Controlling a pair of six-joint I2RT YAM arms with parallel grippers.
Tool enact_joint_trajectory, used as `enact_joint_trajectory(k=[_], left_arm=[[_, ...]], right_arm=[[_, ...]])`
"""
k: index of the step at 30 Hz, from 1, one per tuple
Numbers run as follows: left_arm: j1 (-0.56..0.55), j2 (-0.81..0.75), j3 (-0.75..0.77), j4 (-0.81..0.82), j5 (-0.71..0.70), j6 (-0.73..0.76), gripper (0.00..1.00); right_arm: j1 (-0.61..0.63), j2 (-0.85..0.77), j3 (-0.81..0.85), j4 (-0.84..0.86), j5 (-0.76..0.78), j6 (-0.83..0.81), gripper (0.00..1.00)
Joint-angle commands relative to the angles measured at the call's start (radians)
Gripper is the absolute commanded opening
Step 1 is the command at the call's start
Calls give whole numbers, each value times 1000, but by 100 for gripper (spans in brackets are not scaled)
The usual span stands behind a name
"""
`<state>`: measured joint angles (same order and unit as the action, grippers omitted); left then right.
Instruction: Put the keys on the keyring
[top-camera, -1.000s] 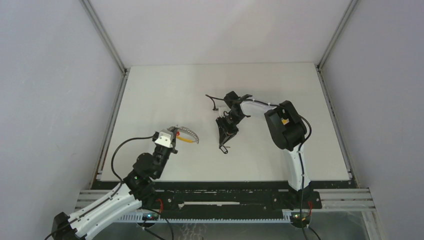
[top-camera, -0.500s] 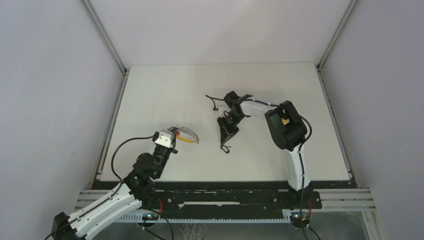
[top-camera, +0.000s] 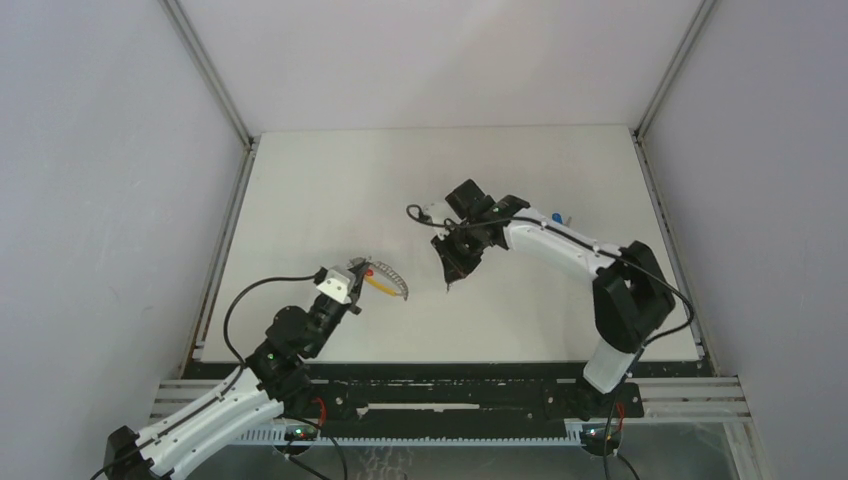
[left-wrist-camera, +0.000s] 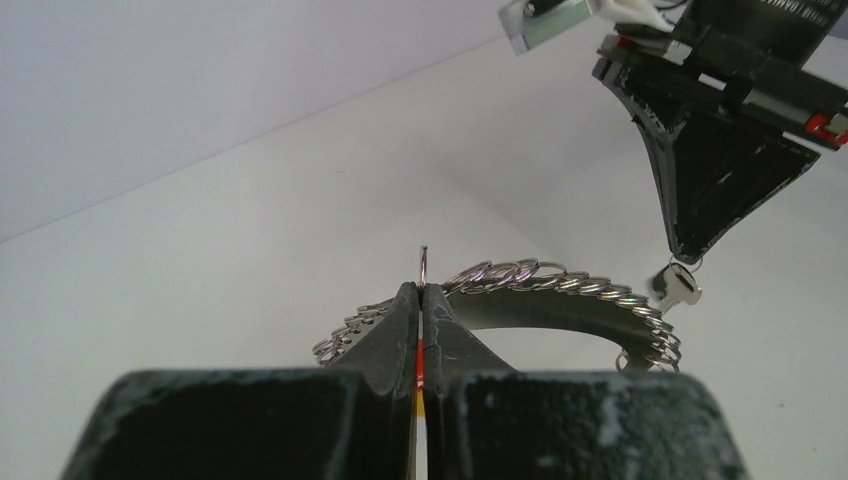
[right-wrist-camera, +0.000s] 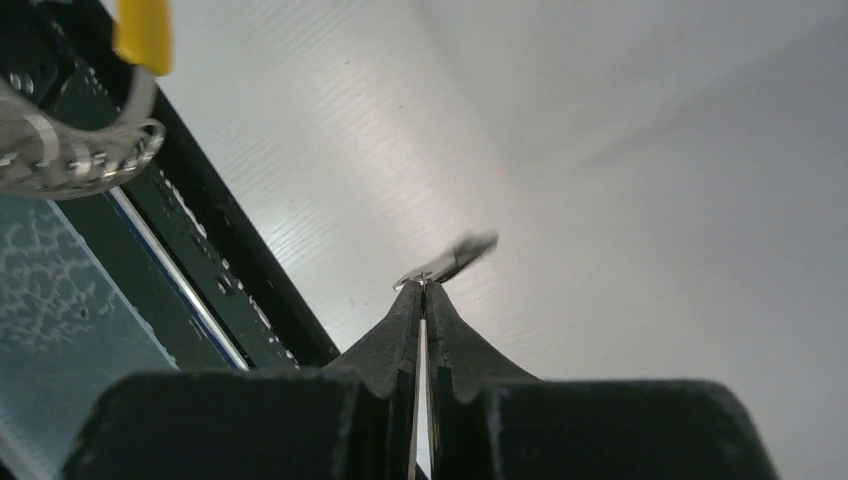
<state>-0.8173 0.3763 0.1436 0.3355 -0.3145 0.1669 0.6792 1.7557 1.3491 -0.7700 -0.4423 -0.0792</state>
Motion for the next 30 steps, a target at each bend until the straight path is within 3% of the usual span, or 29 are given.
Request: enact_joint_trajectory(k=[1, 11, 18, 30], left_arm=[[-5, -8, 57, 21, 142, -12, 0], [-5, -4, 91, 23, 328, 7, 0], [-5, 67, 132, 31, 453, 59, 0], [-5, 228, 290, -61, 736, 224, 0]], right_arm=[[64, -144, -51, 39, 116, -90, 0], [175, -422, -134, 146, 179, -220, 0], [128, -599, -258, 293, -7, -266, 0], [86, -725, -416, 490, -225, -444, 0]])
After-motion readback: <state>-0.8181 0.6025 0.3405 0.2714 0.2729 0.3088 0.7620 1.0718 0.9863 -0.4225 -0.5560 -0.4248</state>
